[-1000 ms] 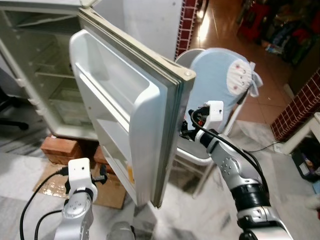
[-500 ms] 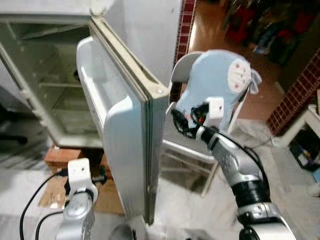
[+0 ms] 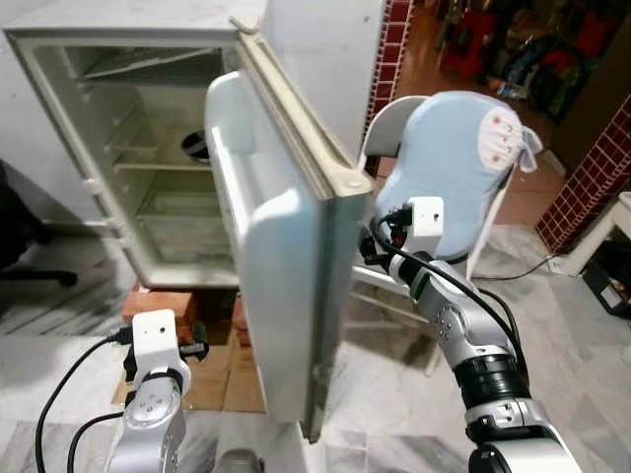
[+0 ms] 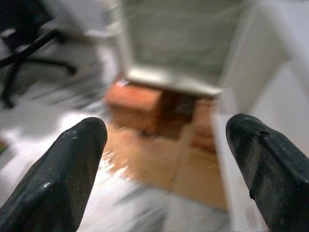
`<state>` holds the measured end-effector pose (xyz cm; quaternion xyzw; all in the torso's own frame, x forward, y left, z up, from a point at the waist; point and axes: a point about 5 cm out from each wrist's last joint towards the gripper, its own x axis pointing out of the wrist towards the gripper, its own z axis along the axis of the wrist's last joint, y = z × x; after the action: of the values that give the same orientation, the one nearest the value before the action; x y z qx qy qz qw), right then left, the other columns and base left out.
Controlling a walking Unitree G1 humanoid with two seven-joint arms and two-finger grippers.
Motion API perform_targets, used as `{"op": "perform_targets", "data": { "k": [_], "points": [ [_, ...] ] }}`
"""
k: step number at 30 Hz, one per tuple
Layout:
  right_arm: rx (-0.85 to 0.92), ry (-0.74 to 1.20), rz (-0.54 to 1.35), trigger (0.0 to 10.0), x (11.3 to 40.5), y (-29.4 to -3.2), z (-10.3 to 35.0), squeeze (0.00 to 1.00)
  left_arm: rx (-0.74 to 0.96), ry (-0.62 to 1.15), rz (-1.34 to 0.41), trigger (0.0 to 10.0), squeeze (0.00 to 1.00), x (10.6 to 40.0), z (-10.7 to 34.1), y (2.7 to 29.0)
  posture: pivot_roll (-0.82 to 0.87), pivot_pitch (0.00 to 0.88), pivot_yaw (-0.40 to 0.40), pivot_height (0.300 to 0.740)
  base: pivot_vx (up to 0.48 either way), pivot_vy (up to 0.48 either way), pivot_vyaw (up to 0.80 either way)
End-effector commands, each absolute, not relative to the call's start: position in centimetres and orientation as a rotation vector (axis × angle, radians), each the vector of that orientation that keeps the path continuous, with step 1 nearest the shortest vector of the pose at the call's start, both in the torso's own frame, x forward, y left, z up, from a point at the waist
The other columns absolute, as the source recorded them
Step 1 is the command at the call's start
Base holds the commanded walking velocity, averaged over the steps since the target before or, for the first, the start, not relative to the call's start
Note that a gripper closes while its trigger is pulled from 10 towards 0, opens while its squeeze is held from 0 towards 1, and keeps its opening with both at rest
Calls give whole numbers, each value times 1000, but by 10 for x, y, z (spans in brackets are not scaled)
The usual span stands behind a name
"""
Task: Restocking fridge
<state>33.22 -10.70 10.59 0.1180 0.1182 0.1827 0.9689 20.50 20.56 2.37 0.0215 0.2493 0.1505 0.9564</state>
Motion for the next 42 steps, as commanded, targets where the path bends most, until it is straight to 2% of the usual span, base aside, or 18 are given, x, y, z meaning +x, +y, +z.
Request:
{"op": "perform_targets", "data": {
  "k": [1, 7, 14, 20, 23, 28, 33, 37, 42],
  "points": [
    [223, 207, 408, 10000, 336, -98, 116, 0, 50, 481, 289, 10000, 0, 212, 30, 201, 108, 0, -35, 740, 0, 465, 0],
    [207, 213, 402, 10000, 334, -96, 111, 0, 76, 445, 243, 10000, 0, 214, 33, 196, 111, 0, -35, 740, 0, 453, 0],
    [194, 199, 415, 10000, 333, -94, 109, 0, 212, 253, 92, 10000, 0, 218, 53, 180, 109, 0, -31, 740, -69, 406, 0],
    [183, 214, 414, 10000, 331, -94, 105, 0, 244, 194, 105, 10000, 0, 211, 62, 181, 109, 0, -36, 740, 0, 262, 0],
    [176, 216, 421, 10000, 330, -94, 103, 0, 261, 180, 132, 10000, 0, 198, 62, 186, 113, 0, -41, 740, 0, 0, 0],
    [175, 217, 421, 10000, 330, -94, 102, 0, 260, 173, 127, 10000, 0, 196, 62, 186, 114, 0, -42, 740, 0, 0, 0],
    [175, 217, 402, 10000, 328, -98, 99, 0, 223, 107, 118, 10000, 0, 218, 72, 180, 97, 0, -43, 740, 0, 0, 0],
    [149, 162, 316, 10000, 327, -118, 103, 0, 173, 61, 103, 10000, 0, 234, 84, 172, 68, 0, -23, 740, 0, 0, 0],
    [133, 124, 274, 10000, 323, -129, 107, 0, 138, 20, 104, 10000, 0, 244, 97, 169, 36, 0, -6, 740, 0, 0, -94]
  ]
}}
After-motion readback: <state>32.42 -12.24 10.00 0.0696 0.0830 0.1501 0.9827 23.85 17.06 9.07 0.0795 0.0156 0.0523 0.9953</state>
